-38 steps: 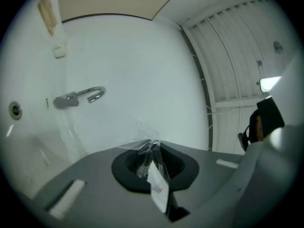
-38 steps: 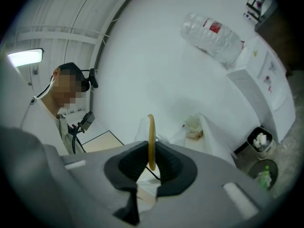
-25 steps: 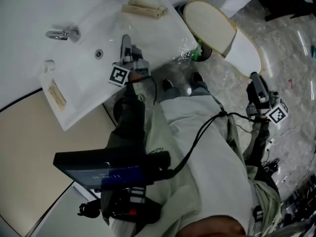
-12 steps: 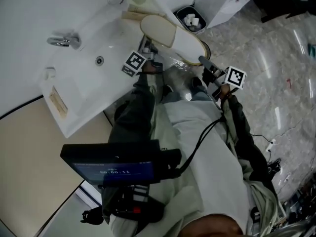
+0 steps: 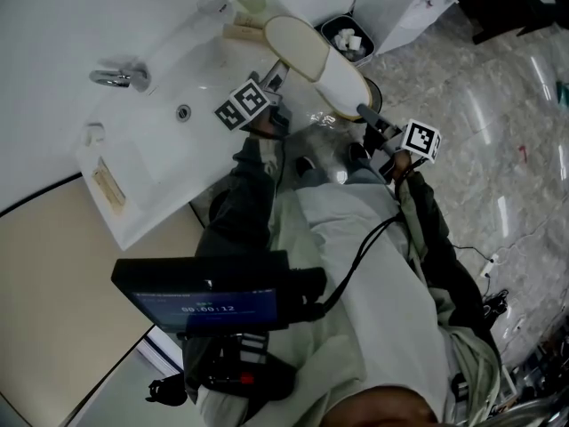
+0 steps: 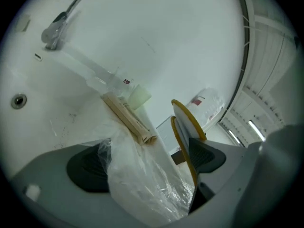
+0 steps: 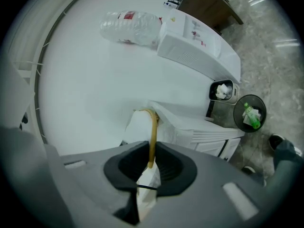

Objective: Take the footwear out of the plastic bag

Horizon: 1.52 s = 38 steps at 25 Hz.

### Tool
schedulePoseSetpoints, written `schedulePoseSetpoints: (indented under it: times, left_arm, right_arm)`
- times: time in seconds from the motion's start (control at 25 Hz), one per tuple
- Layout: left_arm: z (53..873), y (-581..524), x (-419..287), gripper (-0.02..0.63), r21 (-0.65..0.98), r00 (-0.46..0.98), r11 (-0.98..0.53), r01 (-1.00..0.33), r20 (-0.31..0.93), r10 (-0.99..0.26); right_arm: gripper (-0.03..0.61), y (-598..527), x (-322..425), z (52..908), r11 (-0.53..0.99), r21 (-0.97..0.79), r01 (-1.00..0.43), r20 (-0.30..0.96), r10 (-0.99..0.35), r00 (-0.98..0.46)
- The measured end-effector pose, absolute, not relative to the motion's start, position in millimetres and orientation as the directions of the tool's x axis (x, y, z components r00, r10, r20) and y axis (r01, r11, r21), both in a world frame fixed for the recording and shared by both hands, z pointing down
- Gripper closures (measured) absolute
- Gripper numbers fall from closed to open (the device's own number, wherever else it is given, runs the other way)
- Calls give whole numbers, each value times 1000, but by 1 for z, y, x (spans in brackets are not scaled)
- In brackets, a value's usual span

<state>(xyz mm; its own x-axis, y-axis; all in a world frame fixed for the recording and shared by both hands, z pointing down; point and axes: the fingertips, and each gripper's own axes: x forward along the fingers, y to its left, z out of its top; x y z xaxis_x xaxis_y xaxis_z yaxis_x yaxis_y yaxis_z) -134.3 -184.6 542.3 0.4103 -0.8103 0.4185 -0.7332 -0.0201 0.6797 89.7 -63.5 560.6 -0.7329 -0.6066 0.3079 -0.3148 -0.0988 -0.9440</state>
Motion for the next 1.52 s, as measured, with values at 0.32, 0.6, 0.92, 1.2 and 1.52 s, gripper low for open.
schedulePoseSetpoints:
  times: [0.32, 0.6, 0.92, 1.2, 1.52]
  left_arm:
    - [531, -163, -83, 41, 781, 725, -291, -553, 278, -630]
    - [531, -164, -96, 14, 561, 635, -355, -748, 446, -631]
    - [561, -131, -106, 14, 363, 498, -354, -862, 735, -460]
    - [551, -93, -123, 14, 530, 564, -218, -819, 674, -478]
    - [536, -31, -110, 28, 771, 729, -143, -621, 500, -467]
  right_arm:
    - [532, -72, 90, 545, -59, -973, -223, 210, -625, -752]
    - [532, -57, 70, 561, -87, -918, -388, 373, -523, -766]
    - [534, -66, 69, 563, -4, -865, -502, 423, -546, -723]
    - [529, -71, 71, 557, 13, -894, -448, 355, -589, -726]
    - [518, -72, 67, 556, 30, -916, -399, 311, -575, -757]
